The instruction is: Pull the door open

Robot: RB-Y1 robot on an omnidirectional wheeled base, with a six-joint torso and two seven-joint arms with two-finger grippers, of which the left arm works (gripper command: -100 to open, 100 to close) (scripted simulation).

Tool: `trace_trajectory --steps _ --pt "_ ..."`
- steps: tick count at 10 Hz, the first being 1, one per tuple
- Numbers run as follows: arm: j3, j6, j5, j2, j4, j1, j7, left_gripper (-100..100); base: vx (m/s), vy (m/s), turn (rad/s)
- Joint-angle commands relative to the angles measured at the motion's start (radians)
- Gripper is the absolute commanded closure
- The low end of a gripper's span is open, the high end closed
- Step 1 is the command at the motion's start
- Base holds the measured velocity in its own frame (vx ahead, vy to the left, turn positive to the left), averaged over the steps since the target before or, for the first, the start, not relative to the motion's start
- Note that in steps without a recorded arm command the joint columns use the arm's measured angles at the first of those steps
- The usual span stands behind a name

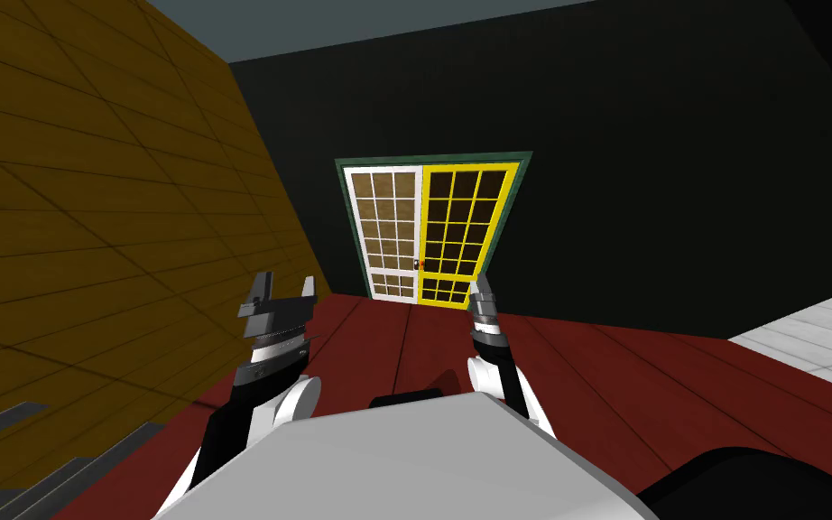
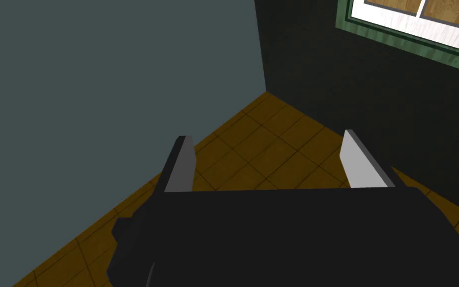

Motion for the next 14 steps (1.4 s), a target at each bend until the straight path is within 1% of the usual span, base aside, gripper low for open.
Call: trace_trajectory --steps 1,3,4,5,6,7,11,12,14 --pt "0.006 -0.007 -0.009 0.012 0.033 -0.009 -0.027 -100 0.063 -0.039 -0.030" --pt "0.014 -0.016 -0.021 0.026 0.075 -0.020 -0.063 -100 0.117 -0.045 -0.027" --pt "0.016 -0.019 -0.024 0.030 0.087 -0.023 -0.073 -100 0.111 -0.029 -0.013" --pt "0.021 -0.025 -0.033 0.038 0.118 -0.031 -0.098 -100 0.119 -0.033 -0.033" --pt "0.024 -0.029 -0.037 0.042 0.133 -0.035 -0.111 -100 0.119 -0.037 -0.025" --pt "0.029 -0.035 -0.046 0.050 0.164 -0.043 -0.137 -100 0.134 -0.040 -0.032" --pt "0.043 -0.052 -0.067 0.066 0.240 -0.063 -0.201 -100 0.099 -0.048 -0.024" --pt "0.050 -0.060 -0.078 0.074 0.281 -0.074 -0.235 -100 0.133 -0.043 -0.038" --pt "0.058 -0.070 -0.091 0.082 0.325 -0.086 -0.272 -100 0.125 -0.066 -0.033"
